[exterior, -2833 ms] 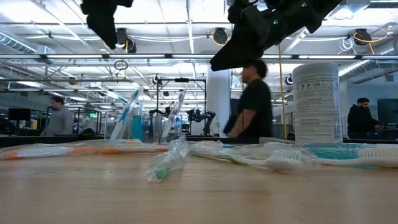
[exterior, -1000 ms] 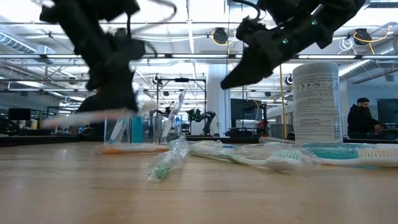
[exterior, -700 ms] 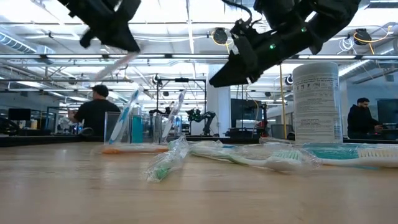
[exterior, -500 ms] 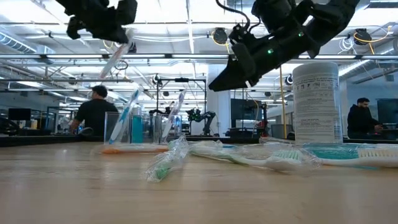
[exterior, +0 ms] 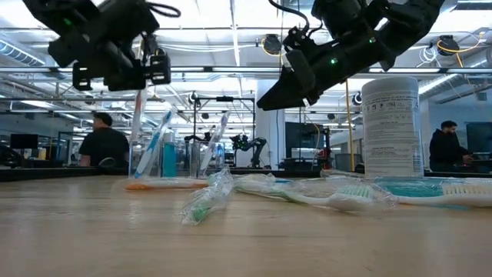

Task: Pick & Place toothbrushing station
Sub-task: Put the top left orange toothbrush into the transparent organizer

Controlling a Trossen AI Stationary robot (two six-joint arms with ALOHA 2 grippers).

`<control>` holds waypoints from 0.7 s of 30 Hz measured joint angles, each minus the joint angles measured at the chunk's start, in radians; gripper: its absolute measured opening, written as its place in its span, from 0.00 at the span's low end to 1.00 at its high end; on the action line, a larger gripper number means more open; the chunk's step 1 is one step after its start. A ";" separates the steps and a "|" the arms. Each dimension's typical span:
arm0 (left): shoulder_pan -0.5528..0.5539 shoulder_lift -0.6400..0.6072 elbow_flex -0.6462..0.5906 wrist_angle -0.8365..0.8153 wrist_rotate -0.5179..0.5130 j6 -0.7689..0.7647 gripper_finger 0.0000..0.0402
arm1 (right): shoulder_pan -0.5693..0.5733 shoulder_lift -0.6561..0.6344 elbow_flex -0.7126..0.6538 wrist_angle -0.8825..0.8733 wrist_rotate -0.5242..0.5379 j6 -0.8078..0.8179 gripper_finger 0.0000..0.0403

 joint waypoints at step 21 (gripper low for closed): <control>0.048 0.088 -0.001 0.174 0.004 0.108 0.04 | 0.000 0.000 0.001 -0.003 0.000 0.000 0.42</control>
